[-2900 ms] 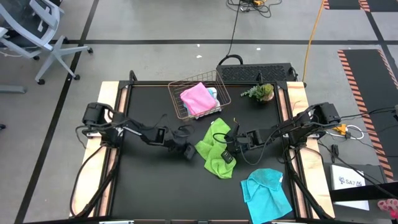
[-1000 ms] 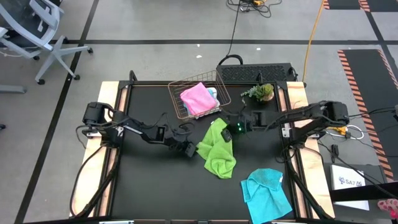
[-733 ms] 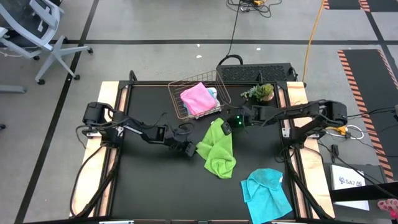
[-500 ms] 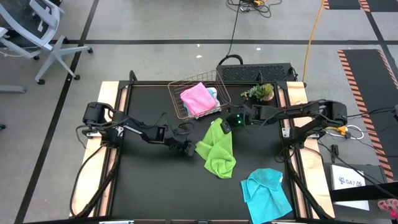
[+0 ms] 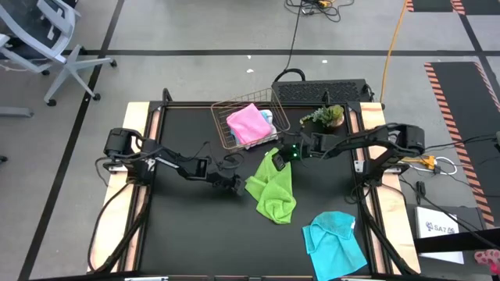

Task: Fold microfiber towels
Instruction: Fold the green microfiber cloth

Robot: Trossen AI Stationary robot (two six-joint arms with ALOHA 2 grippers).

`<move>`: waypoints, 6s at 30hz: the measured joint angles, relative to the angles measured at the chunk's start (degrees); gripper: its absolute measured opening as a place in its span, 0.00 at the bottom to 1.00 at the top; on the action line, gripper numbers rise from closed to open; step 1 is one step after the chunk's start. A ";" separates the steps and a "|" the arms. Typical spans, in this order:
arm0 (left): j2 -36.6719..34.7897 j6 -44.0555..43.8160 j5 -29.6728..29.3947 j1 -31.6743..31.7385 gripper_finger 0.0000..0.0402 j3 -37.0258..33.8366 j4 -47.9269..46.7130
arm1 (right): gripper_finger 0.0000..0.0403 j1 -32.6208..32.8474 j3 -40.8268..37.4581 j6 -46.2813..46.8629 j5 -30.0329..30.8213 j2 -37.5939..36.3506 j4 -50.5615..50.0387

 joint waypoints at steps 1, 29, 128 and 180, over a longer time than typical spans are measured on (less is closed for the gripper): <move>0.00 -0.33 0.00 0.00 0.03 0.00 -0.02 | 0.03 -0.19 0.00 -0.33 -0.12 0.00 -0.15; 0.00 -1.46 -0.42 -1.92 0.01 0.00 -1.66 | 0.16 10.98 0.00 10.67 -9.22 -0.02 -20.70; -45.82 21.74 -12.76 3.78 0.00 0.05 -4.10 | 0.00 9.65 8.57 -3.39 6.54 -36.65 -16.05; -53.99 7.84 -13.70 -19.98 0.00 0.04 3.19 | 0.00 30.95 8.55 14.69 2.46 -33.90 10.09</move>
